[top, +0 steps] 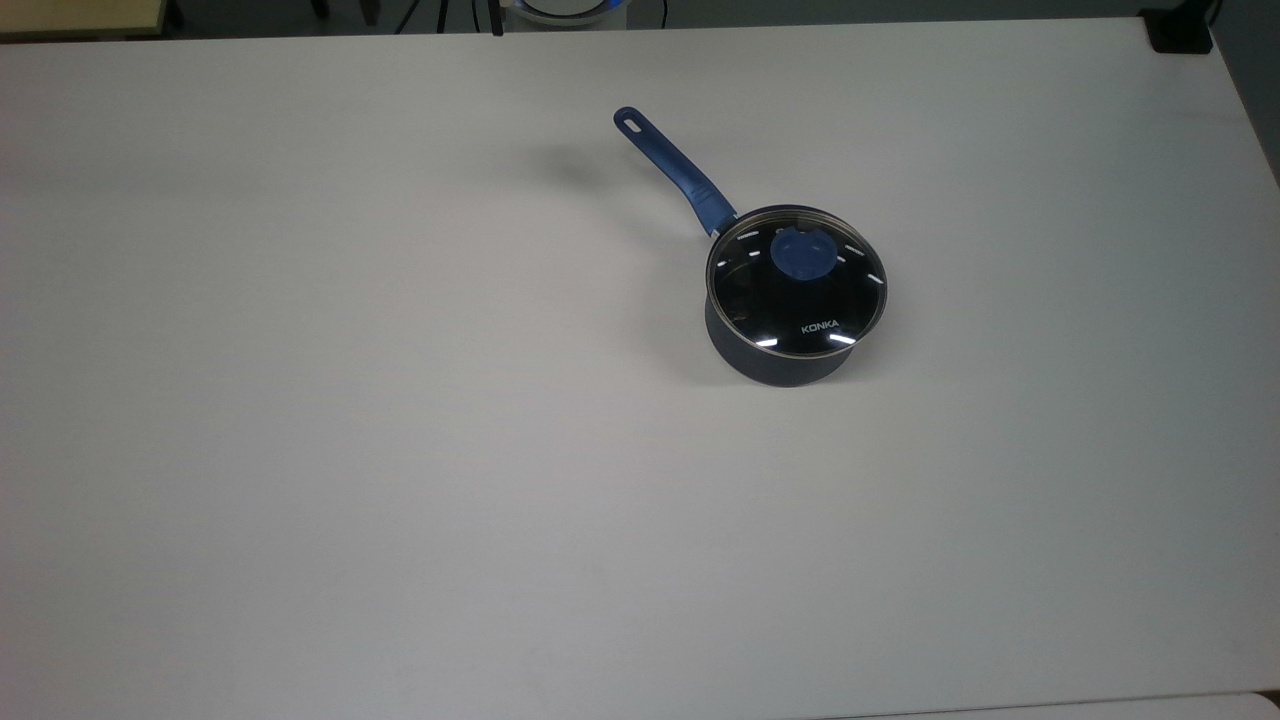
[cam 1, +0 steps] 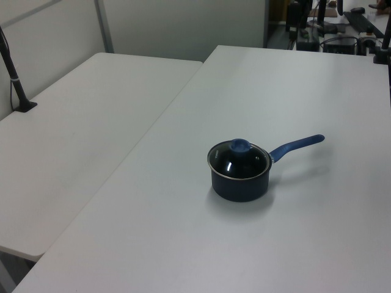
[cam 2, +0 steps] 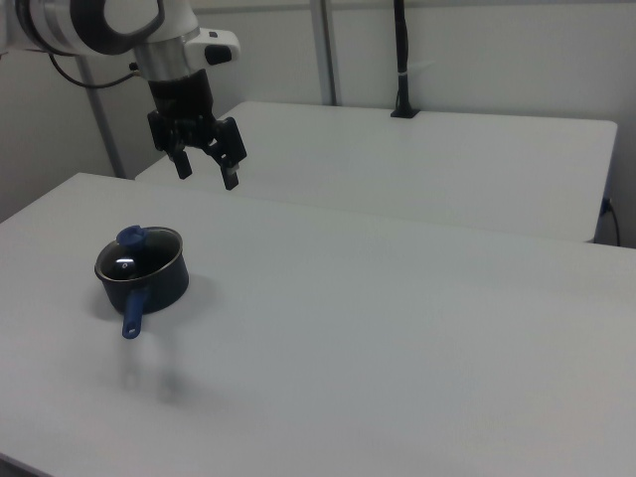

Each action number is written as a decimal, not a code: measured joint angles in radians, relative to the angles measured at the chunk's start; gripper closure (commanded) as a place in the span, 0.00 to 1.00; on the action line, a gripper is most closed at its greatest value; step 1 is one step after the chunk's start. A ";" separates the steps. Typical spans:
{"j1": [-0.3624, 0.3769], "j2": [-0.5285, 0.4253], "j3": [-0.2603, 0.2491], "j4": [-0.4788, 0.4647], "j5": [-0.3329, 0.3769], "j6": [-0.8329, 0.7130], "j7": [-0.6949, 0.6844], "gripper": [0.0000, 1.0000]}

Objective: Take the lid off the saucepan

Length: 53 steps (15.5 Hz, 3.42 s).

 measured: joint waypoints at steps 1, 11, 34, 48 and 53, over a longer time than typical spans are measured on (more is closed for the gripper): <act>0.000 0.004 0.000 -0.001 0.000 0.000 0.000 0.00; -0.011 0.008 0.029 -0.007 0.000 0.000 0.000 0.00; 0.039 0.176 0.325 -0.034 0.010 0.250 0.578 0.00; 0.201 0.433 0.336 0.029 -0.141 0.404 0.640 0.36; 0.200 0.437 0.336 0.031 -0.141 0.404 0.675 0.56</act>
